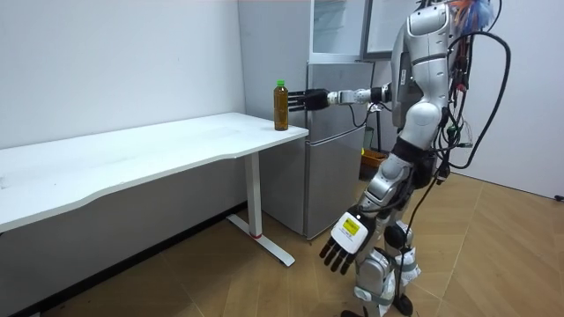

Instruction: Put the bottle in the upper fridge

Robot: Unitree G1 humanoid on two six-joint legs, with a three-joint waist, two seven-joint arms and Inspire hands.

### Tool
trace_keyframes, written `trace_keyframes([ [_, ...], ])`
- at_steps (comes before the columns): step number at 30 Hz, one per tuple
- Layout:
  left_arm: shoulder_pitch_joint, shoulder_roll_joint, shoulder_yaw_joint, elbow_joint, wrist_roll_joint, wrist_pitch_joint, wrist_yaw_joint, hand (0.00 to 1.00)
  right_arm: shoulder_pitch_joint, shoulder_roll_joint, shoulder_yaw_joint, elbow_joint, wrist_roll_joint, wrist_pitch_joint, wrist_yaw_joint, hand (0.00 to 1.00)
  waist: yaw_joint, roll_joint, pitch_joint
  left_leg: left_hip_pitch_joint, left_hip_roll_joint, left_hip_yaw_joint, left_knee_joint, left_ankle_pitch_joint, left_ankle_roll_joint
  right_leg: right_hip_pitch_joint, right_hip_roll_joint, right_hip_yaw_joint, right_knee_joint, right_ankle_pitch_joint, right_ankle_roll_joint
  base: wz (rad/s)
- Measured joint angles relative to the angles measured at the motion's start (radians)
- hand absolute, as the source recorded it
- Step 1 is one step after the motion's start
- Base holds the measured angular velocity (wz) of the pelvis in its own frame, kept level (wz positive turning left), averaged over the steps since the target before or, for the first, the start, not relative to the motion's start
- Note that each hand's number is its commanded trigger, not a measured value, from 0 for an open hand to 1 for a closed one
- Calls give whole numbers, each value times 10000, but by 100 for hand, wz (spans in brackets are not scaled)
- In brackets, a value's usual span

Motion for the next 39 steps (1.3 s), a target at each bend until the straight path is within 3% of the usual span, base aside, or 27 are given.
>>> trace_keyframes([
  [12, 12, 1, -173, 116, 16, 222, 219, 0, -576, 28, 114, 641, -41, 1, -759, 0, 209, -46, 10, -86, -94, -234, -4, 44, -11, -14, -8, -199, -19, 0, 0, 5],
  [18, 46, 2, -175, 112, 19, 267, 205, 0, -578, 68, 119, 640, -62, 1, -955, 0, 280, -142, 92, -158, -100, -302, -5, 54, -20, -33, -8, -233, -22, -1, 0, 1],
  [33, 271, -4, -176, 96, 119, 286, 95, 0, -850, 341, 117, 639, -428, 0, -1268, 0, 438, -154, 72, -185, -145, -463, 108, 69, -15, 39, -31, -493, -29, -1, 1, 3],
  [39, 411, -3, -186, 97, 96, 484, -56, 0, -901, 341, 126, 738, -414, -1, -1329, 0, 450, -154, 74, -132, -147, -471, 87, 82, -13, 155, -33, -496, -30, -4, 5, 0],
])
